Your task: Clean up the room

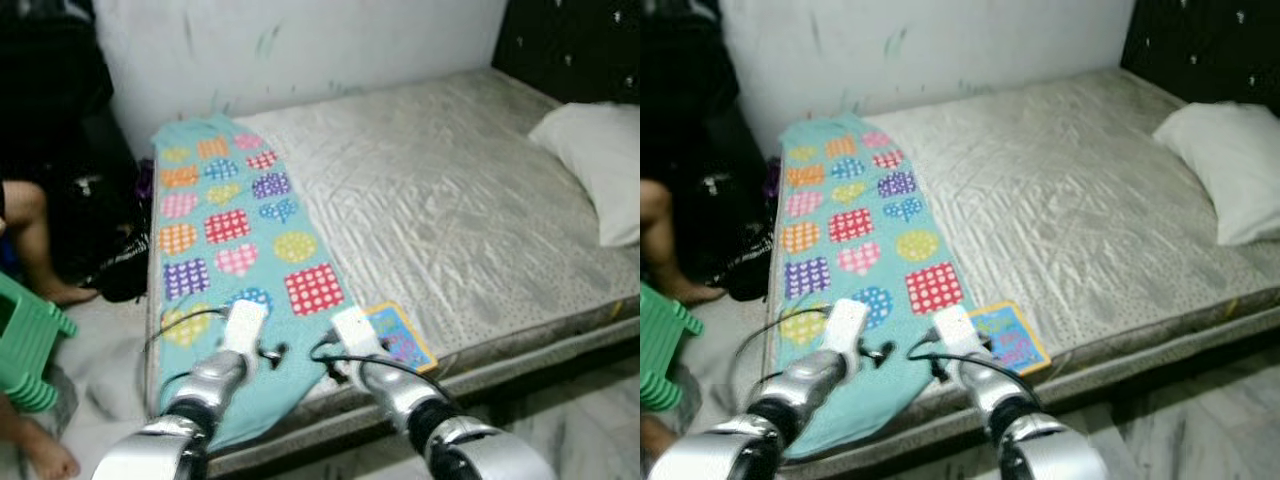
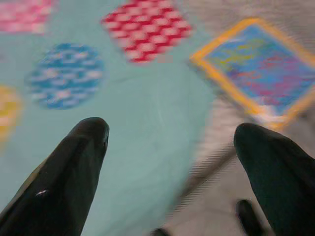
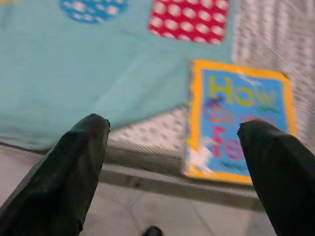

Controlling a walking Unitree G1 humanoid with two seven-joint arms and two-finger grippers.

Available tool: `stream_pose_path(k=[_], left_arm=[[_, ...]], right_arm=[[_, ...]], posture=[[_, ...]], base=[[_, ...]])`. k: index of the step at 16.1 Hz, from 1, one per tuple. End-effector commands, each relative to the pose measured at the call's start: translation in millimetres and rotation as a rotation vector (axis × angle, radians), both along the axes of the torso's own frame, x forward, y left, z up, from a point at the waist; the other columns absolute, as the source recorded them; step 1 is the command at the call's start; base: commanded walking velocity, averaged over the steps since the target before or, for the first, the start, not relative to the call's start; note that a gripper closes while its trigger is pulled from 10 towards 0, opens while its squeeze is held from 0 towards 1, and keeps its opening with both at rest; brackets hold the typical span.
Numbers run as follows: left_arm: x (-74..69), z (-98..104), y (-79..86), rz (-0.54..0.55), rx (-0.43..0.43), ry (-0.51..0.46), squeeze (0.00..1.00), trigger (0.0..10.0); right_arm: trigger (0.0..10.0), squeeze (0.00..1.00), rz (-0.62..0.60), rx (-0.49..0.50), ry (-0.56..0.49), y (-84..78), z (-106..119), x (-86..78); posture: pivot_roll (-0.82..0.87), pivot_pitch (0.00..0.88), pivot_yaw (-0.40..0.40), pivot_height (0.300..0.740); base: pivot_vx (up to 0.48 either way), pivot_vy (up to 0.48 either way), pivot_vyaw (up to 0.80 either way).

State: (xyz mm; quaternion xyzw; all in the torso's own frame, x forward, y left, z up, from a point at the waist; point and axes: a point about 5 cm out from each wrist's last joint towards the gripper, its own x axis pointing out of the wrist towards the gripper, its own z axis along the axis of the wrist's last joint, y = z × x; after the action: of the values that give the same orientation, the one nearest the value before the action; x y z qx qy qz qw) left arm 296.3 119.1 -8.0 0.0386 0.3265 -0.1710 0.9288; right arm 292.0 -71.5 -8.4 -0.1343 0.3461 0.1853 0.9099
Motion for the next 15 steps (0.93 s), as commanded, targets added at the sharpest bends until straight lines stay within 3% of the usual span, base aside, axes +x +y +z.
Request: stream_pose_path(k=[1, 6, 9, 12, 15], left_arm=[[-0.7, -1.5, 10.6, 0.015, 0.034, 0.006, 0.00, 10.0], [0.4, -0.7, 14.0, 0.033, 0.054, -0.005, 0.00, 10.0], [2.3, 1.1, 17.2, 0.053, 0.061, -0.023, 0.00, 10.0], [19.5, 19.3, 32.8, 0.184, -0.008, -0.094, 0.00, 10.0], [23.3, 27.9, 68.0, 0.283, -0.043, -0.117, 0.00, 10.0]], right_arm=[[10.0, 0.00, 0.026, 0.026, -0.007, 12.8, 3.6, 0.4], [10.0, 0.00, 0.028, 0.028, -0.008, 13.9, 3.5, 0.0], [10.0, 0.00, 0.017, 0.032, -0.006, 14.2, 3.4, -0.2], [10.0, 0.00, -0.052, 0.095, -0.040, 12.2, 13.3, 10.3], [10.0, 0.00, -0.095, 0.167, -0.097, 2.6, 26.9, 24.6]], posture=[[-0.11, 0.000, 0.050, 0.740], [-0.11, 0.000, 0.053, 0.740], [-0.10, 0.000, 0.060, 0.740], [-0.09, 0.000, 0.066, 0.740], [-0.07, 0.000, 0.060, 0.740]], base=[[0.000, 0.000, 0.00], [0.000, 0.000, 0.74], [0.000, 0.000, 0.00], [0.000, 0.000, 0.00], [0.000, 0.000, 0.00]])
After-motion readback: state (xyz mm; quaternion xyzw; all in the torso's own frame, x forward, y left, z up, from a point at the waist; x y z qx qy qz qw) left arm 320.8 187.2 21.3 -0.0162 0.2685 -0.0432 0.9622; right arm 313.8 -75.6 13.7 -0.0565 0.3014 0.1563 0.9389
